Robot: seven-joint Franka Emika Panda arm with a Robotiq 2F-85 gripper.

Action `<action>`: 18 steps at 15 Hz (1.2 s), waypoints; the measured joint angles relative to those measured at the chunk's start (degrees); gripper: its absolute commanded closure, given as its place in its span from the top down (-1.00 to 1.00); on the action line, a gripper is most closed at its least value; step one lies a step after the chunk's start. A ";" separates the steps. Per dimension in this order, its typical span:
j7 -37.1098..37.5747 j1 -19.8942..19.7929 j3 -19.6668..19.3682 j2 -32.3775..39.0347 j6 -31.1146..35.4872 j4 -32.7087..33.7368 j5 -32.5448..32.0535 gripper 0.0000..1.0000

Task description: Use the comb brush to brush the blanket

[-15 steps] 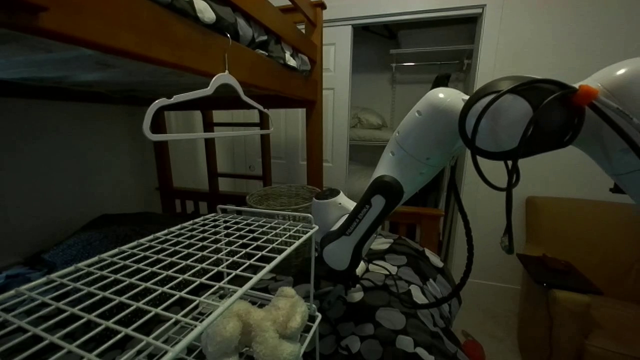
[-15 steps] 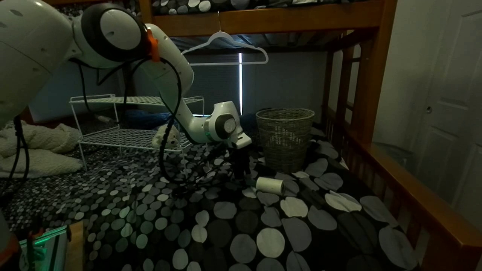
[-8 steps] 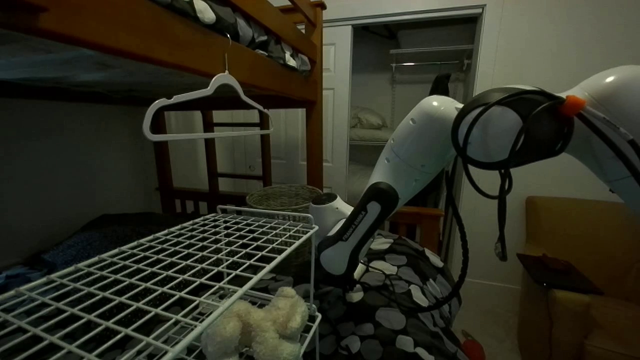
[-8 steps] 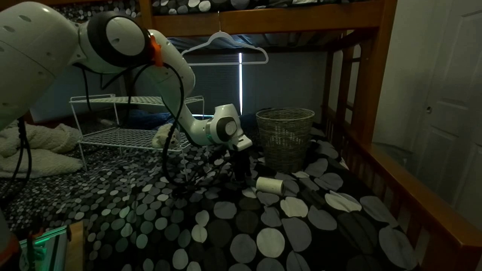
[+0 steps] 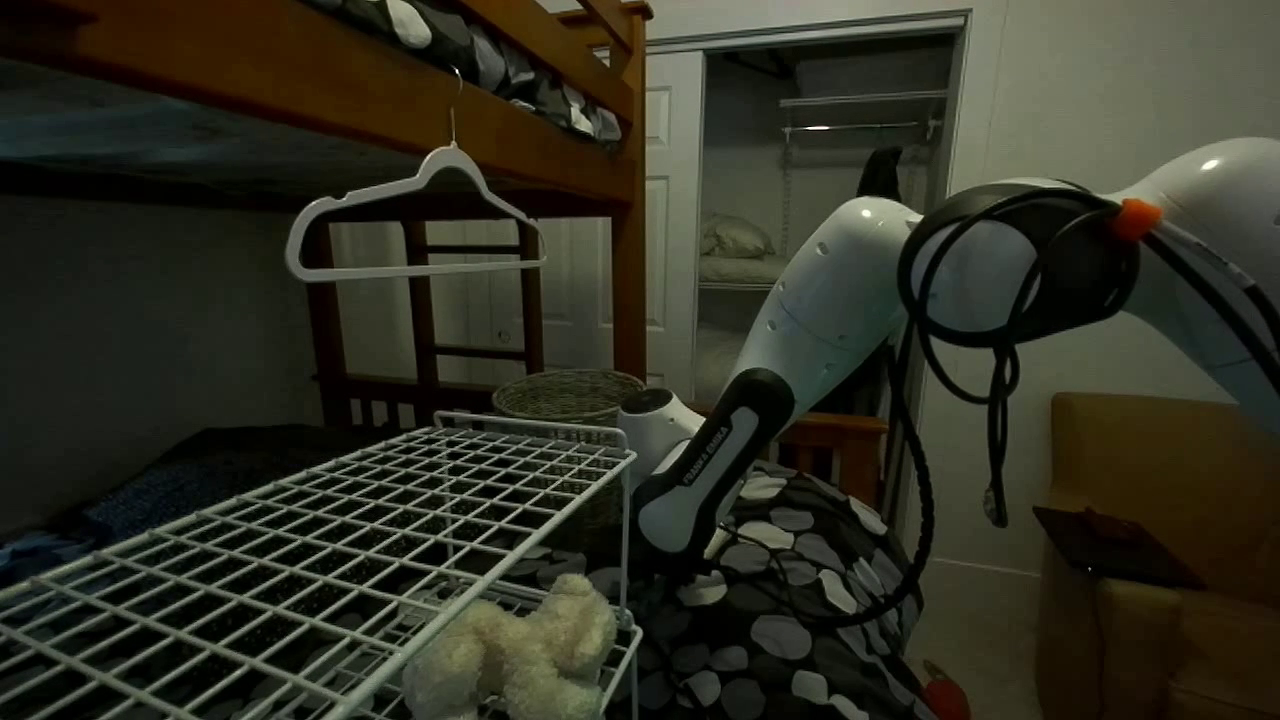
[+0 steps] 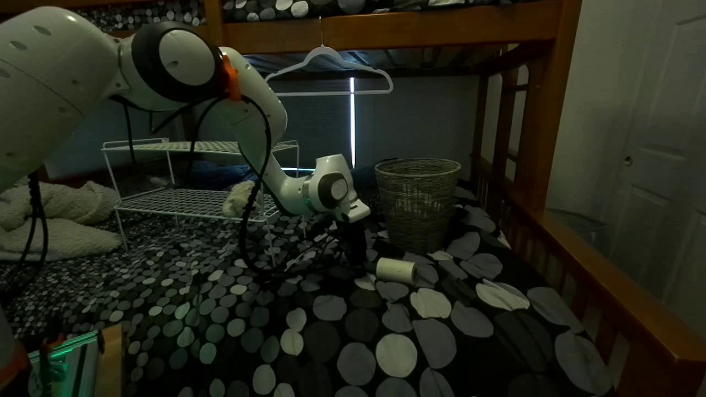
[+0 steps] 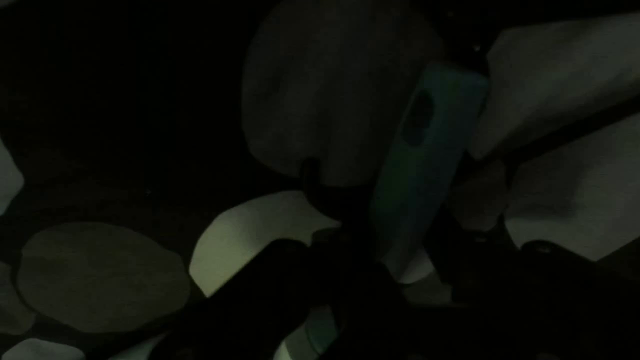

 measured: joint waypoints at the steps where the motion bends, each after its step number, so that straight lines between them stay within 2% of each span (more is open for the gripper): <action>1: -0.03 0.00 -0.03 -0.12 -0.22 0.05 0.00 -0.94; 2: -0.03 0.02 -0.07 -0.33 -0.44 0.05 0.00 -0.88; 3: -0.03 0.06 -0.15 -0.64 -0.71 0.04 0.00 -0.93; 10: -0.27 0.81 -1.57 -5.73 -4.44 -1.01 -1.41 -0.89; 16: -0.91 0.81 -2.16 -10.28 -4.16 -3.69 -7.02 -0.89; 18: -2.82 0.61 -2.15 -11.29 -2.07 -5.41 -8.97 -0.89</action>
